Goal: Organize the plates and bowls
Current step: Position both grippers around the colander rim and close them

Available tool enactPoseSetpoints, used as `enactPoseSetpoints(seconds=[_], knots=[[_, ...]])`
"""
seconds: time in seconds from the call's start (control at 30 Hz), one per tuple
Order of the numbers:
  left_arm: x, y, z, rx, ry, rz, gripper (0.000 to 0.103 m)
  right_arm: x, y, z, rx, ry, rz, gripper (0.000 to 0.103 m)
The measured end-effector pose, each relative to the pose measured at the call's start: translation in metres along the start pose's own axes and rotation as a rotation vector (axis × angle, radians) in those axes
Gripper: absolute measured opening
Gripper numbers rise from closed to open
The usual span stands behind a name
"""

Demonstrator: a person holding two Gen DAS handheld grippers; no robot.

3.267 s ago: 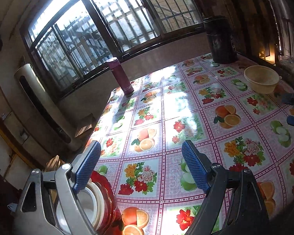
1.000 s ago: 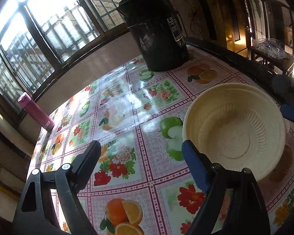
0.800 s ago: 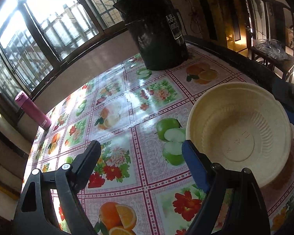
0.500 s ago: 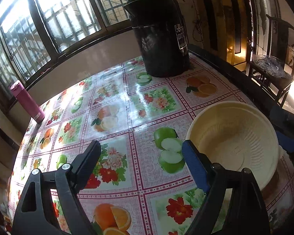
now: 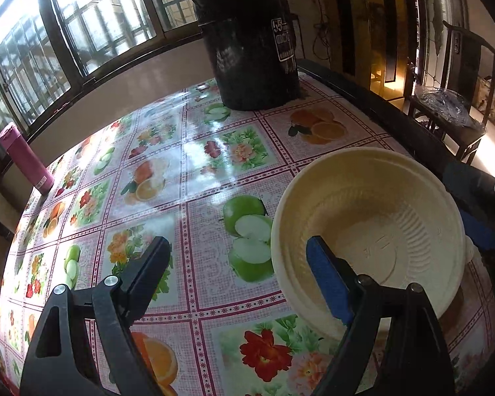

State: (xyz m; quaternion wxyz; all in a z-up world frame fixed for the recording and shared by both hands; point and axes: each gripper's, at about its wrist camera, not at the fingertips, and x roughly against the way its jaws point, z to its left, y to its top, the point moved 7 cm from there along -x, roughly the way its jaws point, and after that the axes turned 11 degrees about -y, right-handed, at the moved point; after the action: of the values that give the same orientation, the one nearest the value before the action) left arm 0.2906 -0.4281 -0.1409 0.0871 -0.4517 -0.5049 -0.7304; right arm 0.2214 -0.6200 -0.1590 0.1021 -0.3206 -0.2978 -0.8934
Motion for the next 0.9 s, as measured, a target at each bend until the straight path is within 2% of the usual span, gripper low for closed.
enactPoseSetpoints(seconds=[0.1, 0.23, 0.5, 0.77, 0.9], knots=[[-0.003, -0.003, -0.003, 0.0, -0.014, 0.005, 0.085, -0.002, 0.001, -0.001, 0.021, -0.025, -0.011, 0.071], [-0.008, -0.006, -0.006, 0.004, -0.03, 0.019, 0.085, -0.01, 0.003, -0.007, 0.026, -0.051, -0.002, 0.062], [-0.012, -0.01, -0.011, 0.007, -0.061, 0.034, 0.085, -0.016, 0.005, -0.017, 0.01, -0.059, 0.016, 0.046], [-0.015, -0.012, -0.012, 0.019, -0.097, 0.042, 0.085, -0.021, 0.001, -0.013, 0.031, -0.054, 0.039, 0.026], [-0.014, -0.012, -0.015, 0.008, -0.113, 0.033, 0.085, -0.02, 0.0, -0.009, 0.043, -0.05, 0.037, 0.019]])
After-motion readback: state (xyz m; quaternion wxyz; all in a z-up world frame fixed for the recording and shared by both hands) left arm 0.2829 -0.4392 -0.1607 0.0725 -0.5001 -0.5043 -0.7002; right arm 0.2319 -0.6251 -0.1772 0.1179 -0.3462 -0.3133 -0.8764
